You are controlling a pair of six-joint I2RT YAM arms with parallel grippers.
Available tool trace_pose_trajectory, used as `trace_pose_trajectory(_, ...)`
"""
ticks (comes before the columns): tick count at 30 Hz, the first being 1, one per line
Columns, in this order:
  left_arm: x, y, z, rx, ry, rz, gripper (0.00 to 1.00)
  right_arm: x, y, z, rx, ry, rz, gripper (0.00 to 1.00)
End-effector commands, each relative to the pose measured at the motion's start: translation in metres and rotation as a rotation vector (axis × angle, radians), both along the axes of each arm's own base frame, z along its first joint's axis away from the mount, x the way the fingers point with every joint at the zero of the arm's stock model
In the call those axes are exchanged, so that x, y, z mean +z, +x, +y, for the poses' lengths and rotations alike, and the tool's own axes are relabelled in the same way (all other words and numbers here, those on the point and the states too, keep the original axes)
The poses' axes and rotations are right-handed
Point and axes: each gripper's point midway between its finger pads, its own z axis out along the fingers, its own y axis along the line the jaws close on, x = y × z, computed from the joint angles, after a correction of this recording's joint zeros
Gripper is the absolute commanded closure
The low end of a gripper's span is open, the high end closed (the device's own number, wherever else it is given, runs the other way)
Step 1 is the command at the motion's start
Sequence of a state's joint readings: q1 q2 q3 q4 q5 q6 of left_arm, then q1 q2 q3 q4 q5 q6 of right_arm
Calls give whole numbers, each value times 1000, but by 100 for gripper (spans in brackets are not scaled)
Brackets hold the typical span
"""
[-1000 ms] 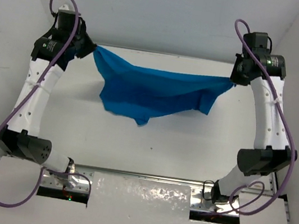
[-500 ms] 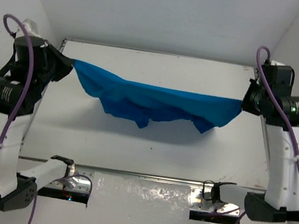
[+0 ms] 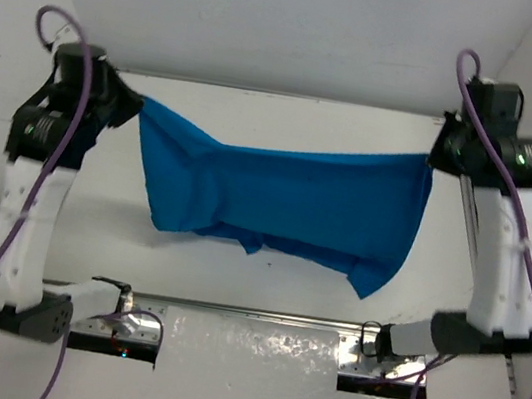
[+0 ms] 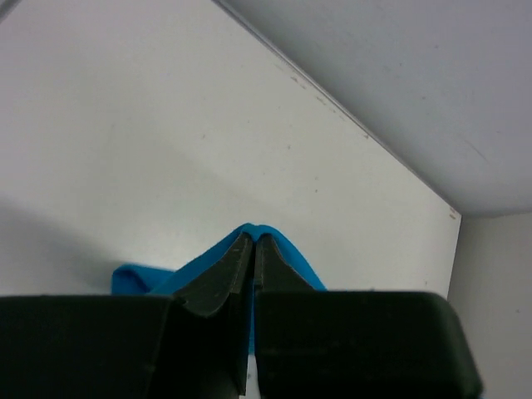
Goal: Fold and stack the t-shirts
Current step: Flatten out the tshirt
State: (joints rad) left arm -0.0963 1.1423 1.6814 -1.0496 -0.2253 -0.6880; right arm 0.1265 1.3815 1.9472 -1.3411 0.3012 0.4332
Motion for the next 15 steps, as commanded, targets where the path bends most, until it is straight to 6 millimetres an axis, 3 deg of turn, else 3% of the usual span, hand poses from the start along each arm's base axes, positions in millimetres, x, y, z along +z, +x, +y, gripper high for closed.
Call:
trace_pose_trajectory(1,14,83,-2,10,12,-110,100,5,83,8,18,-10,-69,100)
trace_pose_trajectory(2,21,96,-4,6,15,-143,100,-13,113,12,25,-13,-30,100)
trace_pose_trajectory(3,25,109,-5,3,17,-174,100,-14,128,16,36,-6,-36,100)
trace_pose_trajectory(4,33,132,-7,-1,12,-234,100,6,143,19,42,10,-105,100)
trace_pose_trajectory(5,31,151,-11,-19,5,-245,100,-2,170,25,61,22,-126,100)
trace_pose_trajectory(6,51,153,-12,-24,-2,-307,100,-2,183,30,90,42,-153,100)
trace_pose_trajectory(7,47,176,-15,-31,-5,-318,100,-4,192,30,91,78,-174,100)
trace_pose_trajectory(8,65,186,-18,-38,-11,-368,100,5,210,33,108,105,-247,100)
trace_pose_trajectory(9,58,211,-21,-46,-10,-380,100,1,218,36,136,128,-266,100)
trace_pose_trajectory(10,62,221,-24,-55,-17,-404,100,9,225,32,140,146,-313,100)
trace_pose_trajectory(11,78,230,-27,-76,-21,-453,100,30,242,32,161,165,-419,100)
trace_pose_trajectory(12,73,251,-31,-86,-20,-475,100,44,250,28,166,175,-480,100)
trace_pose_trajectory(13,94,256,-32,-90,-22,-535,100,66,261,18,142,195,-564,100)
trace_pose_trajectory(15,104,273,-36,-110,-12,-590,100,103,273,-9,110,223,-691,100)
